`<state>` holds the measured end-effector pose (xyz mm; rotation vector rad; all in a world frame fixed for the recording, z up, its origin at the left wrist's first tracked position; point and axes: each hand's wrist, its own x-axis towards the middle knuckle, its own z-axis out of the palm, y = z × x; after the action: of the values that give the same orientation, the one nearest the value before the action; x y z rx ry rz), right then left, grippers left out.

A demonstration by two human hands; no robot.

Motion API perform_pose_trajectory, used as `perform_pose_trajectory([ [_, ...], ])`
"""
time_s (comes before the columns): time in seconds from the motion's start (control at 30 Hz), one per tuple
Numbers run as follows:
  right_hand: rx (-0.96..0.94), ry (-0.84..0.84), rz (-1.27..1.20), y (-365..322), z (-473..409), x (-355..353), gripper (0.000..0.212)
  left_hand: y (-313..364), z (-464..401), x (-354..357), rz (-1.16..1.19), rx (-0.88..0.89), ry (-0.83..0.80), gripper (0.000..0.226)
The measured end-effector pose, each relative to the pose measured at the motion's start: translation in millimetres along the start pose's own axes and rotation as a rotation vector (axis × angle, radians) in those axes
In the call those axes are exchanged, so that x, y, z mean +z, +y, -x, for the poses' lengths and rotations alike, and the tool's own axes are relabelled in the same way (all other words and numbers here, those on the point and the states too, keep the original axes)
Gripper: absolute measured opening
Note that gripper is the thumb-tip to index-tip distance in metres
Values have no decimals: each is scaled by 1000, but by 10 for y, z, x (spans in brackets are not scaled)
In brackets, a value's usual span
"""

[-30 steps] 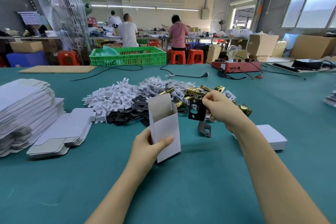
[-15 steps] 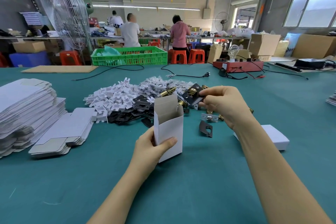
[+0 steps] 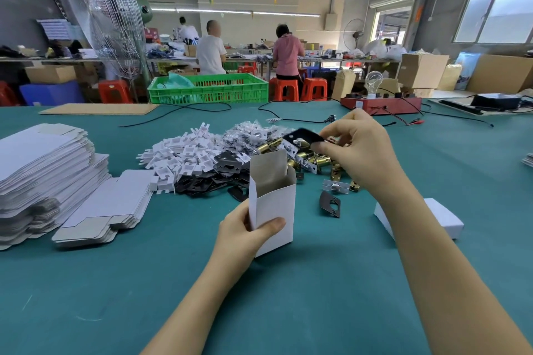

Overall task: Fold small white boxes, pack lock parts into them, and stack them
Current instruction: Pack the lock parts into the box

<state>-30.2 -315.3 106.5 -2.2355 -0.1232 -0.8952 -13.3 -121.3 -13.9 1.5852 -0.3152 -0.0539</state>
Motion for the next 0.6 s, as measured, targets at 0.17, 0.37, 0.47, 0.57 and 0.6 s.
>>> perform_pose_trajectory([
  [0.17,48,-200,-254,-109,-6,-136,3,23,12,-4,9,8,-46,32],
  [0.37,-23,-502,-107,-171,5,-130,10,43,18,-17,37,20,-152,32],
  [0.47,-41,-537,-85,-203,15,-93,12,51,17,-17,55,22,-164,34],
  [0.57,-73,-521,-103,-231,16,-93,15,52,17,-19,77,14,-171,33],
  [0.6,-81,-521,-98,-241,16,-86,15,54,18,-18,85,13,-172,33],
])
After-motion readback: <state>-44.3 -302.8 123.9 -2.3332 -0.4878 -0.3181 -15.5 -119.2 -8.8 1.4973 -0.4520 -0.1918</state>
